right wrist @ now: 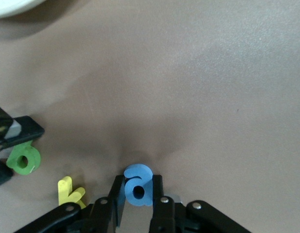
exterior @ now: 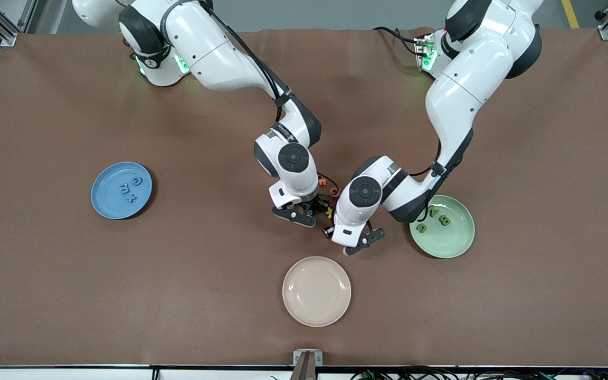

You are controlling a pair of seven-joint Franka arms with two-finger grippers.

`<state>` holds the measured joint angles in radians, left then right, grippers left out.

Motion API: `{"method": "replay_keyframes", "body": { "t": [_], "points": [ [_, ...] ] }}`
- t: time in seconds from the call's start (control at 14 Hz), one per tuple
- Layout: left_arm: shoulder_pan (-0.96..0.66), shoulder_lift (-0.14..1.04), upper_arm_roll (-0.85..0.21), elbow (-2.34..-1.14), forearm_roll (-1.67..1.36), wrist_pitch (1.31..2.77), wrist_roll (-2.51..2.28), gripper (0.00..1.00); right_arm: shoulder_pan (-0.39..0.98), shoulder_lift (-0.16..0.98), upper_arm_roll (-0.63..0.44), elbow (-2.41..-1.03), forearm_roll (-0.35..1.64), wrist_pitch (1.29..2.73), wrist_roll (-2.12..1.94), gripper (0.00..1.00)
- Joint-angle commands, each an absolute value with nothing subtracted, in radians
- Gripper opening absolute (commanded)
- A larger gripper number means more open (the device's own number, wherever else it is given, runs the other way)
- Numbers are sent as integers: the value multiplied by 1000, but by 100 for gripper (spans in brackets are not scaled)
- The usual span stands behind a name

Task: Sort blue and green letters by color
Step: 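Reach the left gripper to the green b while the right gripper reaches the blue a, then grasp and lift the green b while the right gripper carries the a to blue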

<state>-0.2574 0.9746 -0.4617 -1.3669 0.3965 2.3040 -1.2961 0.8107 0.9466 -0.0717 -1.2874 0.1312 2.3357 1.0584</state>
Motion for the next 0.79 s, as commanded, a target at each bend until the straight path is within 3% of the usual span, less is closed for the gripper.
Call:
{"method": "replay_keyframes", "body": {
  "t": [0.0,0.21,0.5,0.71],
  "points": [
    [-268,971,-454,-1376,341,2299,-1289,61,818,974,-77,-1262,114,2338,1081,0],
    [-270,969,-457,-1376,330,2299,-1289,61,804,963,-78,-1261,91,2278,1049,0],
    [-270,971,-456,-1376,330,2299,-1289,53,746,895,-78,-1259,22,2026,754,0],
    [-268,971,-456,-1376,330,2299,-1289,45,707,835,-139,-1282,-32,1840,463,0]
  ]
}}
